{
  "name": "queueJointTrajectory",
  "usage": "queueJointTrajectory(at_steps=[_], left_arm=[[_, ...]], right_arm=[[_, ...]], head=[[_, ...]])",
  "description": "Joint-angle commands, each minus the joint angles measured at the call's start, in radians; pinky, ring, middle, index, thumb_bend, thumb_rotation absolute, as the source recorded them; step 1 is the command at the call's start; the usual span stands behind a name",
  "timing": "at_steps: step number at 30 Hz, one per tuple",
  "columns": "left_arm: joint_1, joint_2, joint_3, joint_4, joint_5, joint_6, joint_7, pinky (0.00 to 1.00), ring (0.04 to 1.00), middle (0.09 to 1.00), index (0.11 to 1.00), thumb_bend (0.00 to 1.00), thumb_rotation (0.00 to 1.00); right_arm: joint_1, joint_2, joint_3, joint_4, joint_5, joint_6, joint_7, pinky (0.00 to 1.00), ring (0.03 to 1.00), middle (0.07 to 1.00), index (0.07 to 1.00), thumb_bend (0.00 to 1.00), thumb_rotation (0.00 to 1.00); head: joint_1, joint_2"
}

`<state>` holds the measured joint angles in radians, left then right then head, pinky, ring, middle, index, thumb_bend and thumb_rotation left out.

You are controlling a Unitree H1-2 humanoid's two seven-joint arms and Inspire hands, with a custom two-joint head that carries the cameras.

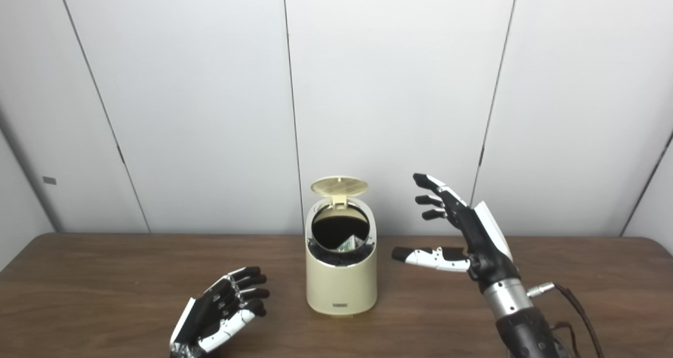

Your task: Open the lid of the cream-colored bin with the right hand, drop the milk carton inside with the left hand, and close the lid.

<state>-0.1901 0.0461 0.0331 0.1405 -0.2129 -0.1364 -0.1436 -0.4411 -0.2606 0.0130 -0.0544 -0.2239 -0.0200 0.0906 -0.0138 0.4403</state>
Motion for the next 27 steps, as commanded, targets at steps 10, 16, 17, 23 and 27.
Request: queueJointTrajectory(at_steps=[10,16,17,23,27], left_arm=[[-0.038,0.002,0.002,-0.004,0.009,-0.051,-0.009,0.52,0.665,0.734,0.754,0.72,0.18],[-0.041,0.002,0.003,0.000,0.014,-0.053,-0.004,0.52,0.667,0.734,0.758,0.74,0.20],[-0.042,0.002,0.003,0.002,0.015,-0.055,-0.004,0.52,0.667,0.734,0.758,0.73,0.20],[-0.043,0.000,0.002,-0.007,0.024,-0.050,0.005,0.53,0.683,0.737,0.760,0.73,0.20],[-0.044,-0.004,0.003,-0.012,0.024,-0.052,0.008,0.54,0.693,0.740,0.767,0.72,0.19]], right_arm=[[-0.208,-0.018,0.059,-0.055,-0.068,0.171,0.082,0.68,0.844,0.876,0.842,0.86,0.33],[-0.280,-0.048,0.127,0.009,-0.156,0.139,0.100,0.67,0.840,0.869,0.844,0.89,0.35],[-0.287,-0.053,0.137,0.017,-0.169,0.136,0.100,0.67,0.844,0.870,0.845,0.89,0.37],[-0.323,-0.078,0.189,0.056,-0.242,0.107,0.108,0.74,0.886,0.881,0.846,0.86,0.41],[-0.340,-0.089,0.208,0.073,-0.250,0.099,0.135,0.78,0.907,0.880,0.837,0.85,0.43]], head=[[0.007,-0.004],[0.005,-0.006],[0.006,-0.007],[0.010,-0.005],[0.017,-0.004]])
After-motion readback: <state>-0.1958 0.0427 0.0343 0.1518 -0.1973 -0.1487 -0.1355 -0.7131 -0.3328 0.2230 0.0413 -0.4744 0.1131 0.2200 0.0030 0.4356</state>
